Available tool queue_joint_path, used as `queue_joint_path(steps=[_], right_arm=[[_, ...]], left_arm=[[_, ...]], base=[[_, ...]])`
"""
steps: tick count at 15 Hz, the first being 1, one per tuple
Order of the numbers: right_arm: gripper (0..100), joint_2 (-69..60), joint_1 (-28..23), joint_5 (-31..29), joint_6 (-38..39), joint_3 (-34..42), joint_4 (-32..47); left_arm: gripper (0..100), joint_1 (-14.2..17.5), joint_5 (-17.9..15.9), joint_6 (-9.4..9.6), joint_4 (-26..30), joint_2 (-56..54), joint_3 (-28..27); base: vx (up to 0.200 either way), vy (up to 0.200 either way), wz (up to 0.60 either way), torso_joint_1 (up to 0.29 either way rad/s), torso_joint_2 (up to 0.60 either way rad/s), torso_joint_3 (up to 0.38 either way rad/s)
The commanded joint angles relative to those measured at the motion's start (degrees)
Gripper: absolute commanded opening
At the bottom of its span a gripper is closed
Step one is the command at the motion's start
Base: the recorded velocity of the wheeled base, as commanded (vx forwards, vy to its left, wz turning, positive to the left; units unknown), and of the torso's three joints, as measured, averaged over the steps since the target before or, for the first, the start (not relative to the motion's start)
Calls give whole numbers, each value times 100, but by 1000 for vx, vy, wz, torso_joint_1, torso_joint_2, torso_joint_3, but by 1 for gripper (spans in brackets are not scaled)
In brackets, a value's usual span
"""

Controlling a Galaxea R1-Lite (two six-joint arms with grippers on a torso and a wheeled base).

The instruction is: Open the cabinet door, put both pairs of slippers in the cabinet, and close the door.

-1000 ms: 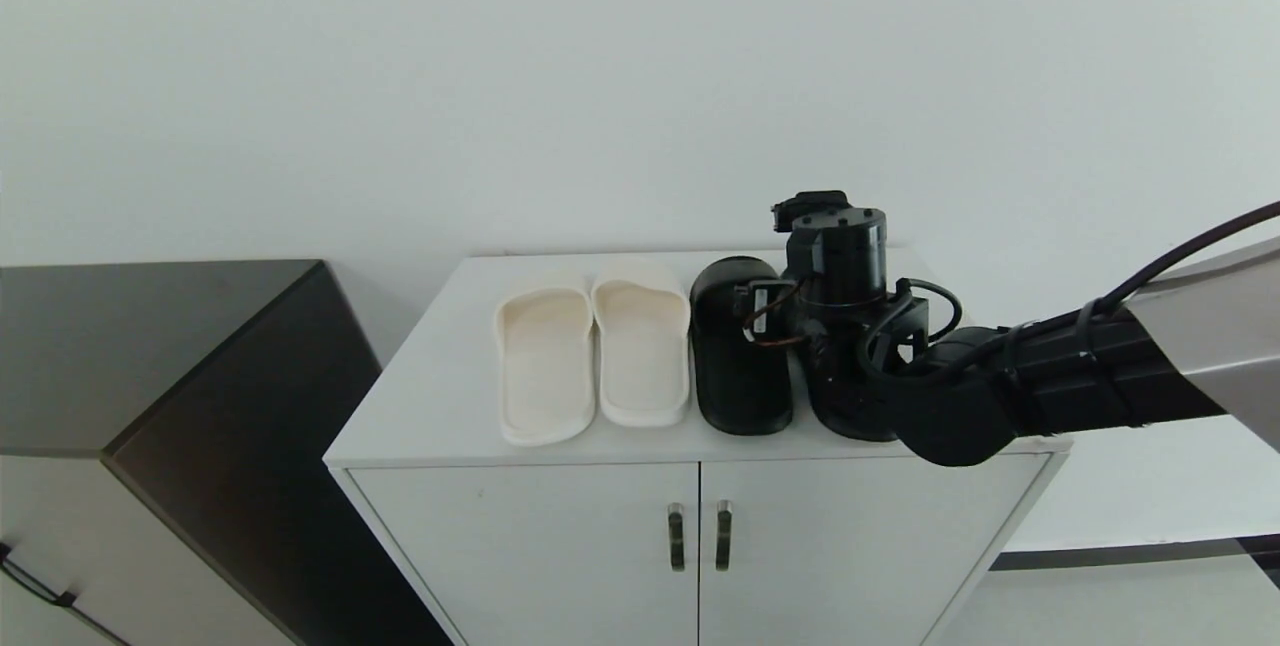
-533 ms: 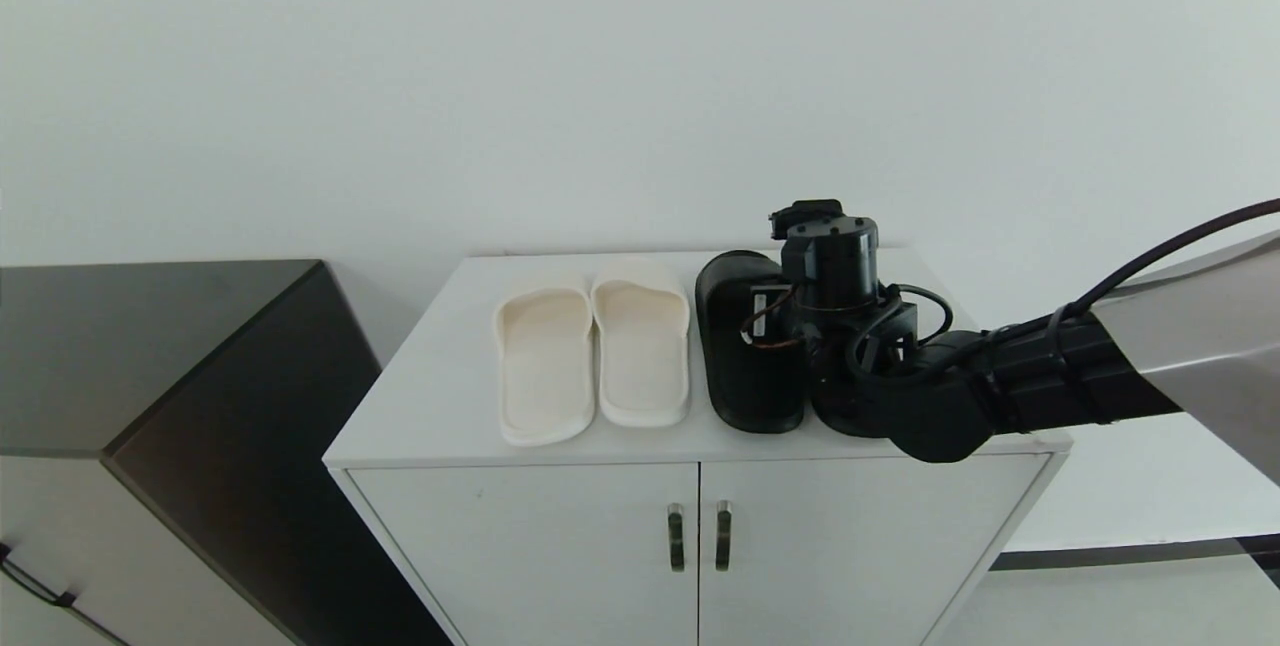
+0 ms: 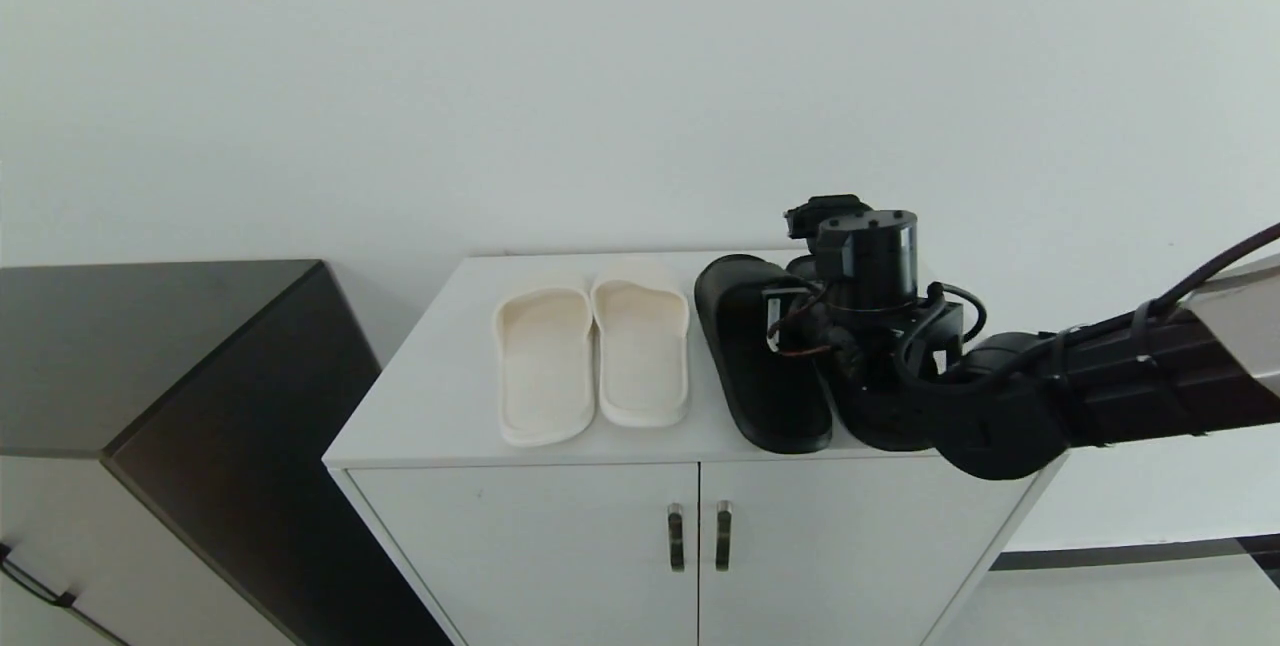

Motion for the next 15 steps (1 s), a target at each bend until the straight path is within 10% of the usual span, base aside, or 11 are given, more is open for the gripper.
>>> queue_joint_path(steps=[1, 6, 15], right_arm=[[0, -1218, 177, 865, -2, 891, 26], [0, -2774, 405, 2429, -169, 2553, 149], [0, -3855, 757, 3053, -345, 2649, 1503]], left_arm=[[0, 7, -2, -11, -1, -27, 0], [0, 7, -2, -117, -10, -27, 0], [0, 7, -2, -126, -10, -27, 0]], base=[[0, 0, 0, 0, 0, 0], [0, 0, 0, 0, 0, 0], [-22, 0, 0, 0, 0, 1]])
